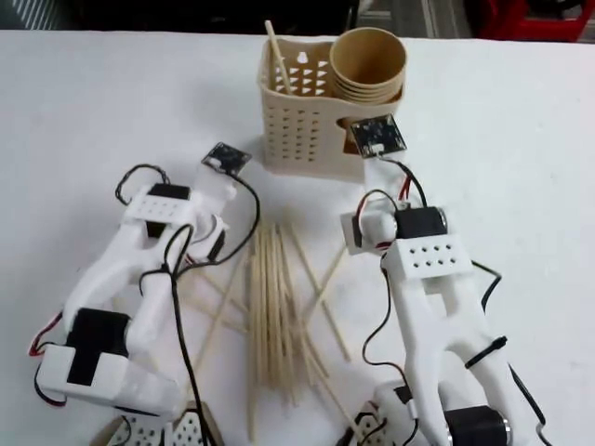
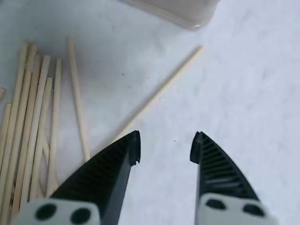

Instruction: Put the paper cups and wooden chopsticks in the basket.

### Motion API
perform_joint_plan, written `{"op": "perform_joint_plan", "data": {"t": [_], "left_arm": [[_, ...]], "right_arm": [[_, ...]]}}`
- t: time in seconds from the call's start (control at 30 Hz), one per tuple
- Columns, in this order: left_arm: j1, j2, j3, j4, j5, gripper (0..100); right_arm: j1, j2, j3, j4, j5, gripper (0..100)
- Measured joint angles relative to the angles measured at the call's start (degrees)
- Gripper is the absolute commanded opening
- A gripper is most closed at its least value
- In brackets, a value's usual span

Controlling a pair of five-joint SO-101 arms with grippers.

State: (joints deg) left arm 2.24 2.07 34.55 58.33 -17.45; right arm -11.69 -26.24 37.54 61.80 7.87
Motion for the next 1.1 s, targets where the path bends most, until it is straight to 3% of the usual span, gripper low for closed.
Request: {"op": "perform_joint_plan", "data": {"t": [0.27, 0.87, 1.1], "left_arm": [[0.00, 0.00, -0.26, 2.37, 0.00, 2], [0.00, -0.26, -12.48, 15.65, 0.00, 2], [0.00, -15.65, -12.66, 19.43, 0.00, 2]], "right_arm": [[0.00, 0.00, 0.00, 0.00, 0.00, 18.7], [0.00, 0.00, 0.00, 0.00, 0.00, 18.7], [0.26, 0.00, 0.00, 0.00, 0.00, 18.7]]}}
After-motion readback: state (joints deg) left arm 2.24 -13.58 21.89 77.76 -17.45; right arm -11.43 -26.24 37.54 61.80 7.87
